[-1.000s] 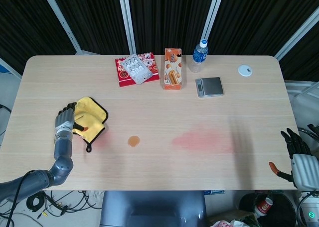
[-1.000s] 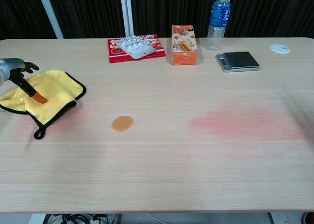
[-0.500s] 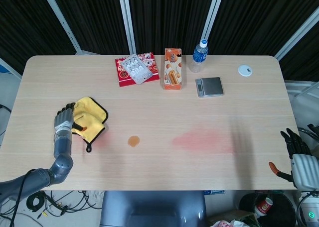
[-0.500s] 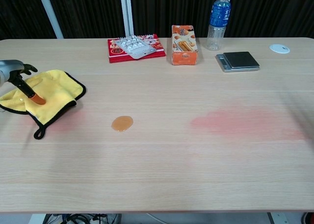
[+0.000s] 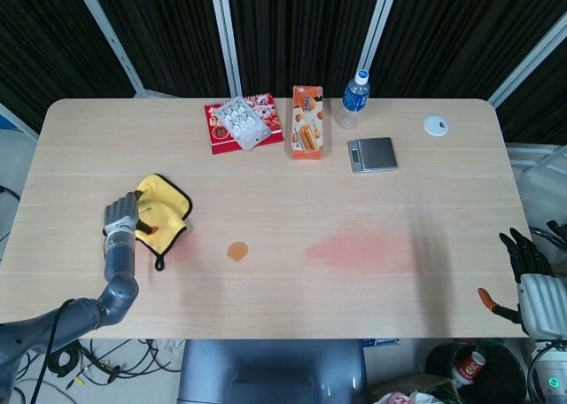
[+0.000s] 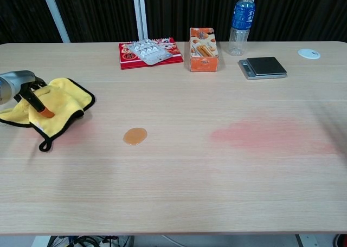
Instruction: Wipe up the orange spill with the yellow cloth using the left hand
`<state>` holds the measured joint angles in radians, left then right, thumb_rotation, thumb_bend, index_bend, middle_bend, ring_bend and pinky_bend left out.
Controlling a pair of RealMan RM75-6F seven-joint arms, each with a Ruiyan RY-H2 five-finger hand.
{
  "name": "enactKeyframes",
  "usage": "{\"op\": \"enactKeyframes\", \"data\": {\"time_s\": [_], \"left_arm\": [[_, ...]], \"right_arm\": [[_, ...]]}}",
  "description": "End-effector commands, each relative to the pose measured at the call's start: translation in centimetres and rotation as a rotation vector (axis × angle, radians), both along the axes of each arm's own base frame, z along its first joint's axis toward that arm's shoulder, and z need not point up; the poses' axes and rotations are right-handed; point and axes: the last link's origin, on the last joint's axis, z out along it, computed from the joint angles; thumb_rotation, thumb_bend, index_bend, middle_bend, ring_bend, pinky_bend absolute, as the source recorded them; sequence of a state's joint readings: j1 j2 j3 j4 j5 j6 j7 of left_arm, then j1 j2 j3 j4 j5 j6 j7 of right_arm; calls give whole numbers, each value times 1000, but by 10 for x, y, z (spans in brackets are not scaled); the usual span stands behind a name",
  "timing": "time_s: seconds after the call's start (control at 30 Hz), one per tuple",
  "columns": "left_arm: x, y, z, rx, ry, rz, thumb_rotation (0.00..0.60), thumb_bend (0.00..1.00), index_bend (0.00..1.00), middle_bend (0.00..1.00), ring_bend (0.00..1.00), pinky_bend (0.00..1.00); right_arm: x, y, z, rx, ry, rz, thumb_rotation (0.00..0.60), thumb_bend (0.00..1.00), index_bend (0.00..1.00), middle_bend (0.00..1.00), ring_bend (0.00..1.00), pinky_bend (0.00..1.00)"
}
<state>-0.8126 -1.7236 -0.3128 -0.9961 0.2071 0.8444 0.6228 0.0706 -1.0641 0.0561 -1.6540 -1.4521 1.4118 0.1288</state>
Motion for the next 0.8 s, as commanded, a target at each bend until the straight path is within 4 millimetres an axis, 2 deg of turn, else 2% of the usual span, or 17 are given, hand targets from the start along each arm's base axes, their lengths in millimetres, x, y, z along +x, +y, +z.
{"op": "enactKeyframes", "data": {"time_s": [0.03, 0.23, 0.47, 0.63, 0.8], "left_arm": [[3, 2, 2, 42, 16, -25, 600, 417, 617, 613, 544, 637], [18, 4, 13, 105, 57, -147, 600, 466, 717, 708, 626, 687], [53, -5, 18, 122, 38, -354, 600, 470, 723, 715, 631, 691], [82, -15, 10, 90, -7, -487, 600, 470, 723, 715, 631, 691], [107, -28, -11, 15, -16, -586, 600, 470, 724, 715, 631, 691]], "right_arm": [[0, 0, 0, 0, 0, 0, 600, 174, 0, 0, 0, 129], [0, 0, 0, 1, -4, 1, 600, 174, 0, 0, 0, 129], [1, 0, 0, -2, -13, 0, 600, 173, 0, 0, 0, 129], [1, 0, 1, -2, -20, -2, 600, 174, 0, 0, 0, 129], [1, 0, 1, -4, -26, -4, 600, 174, 0, 0, 0, 129]]}}
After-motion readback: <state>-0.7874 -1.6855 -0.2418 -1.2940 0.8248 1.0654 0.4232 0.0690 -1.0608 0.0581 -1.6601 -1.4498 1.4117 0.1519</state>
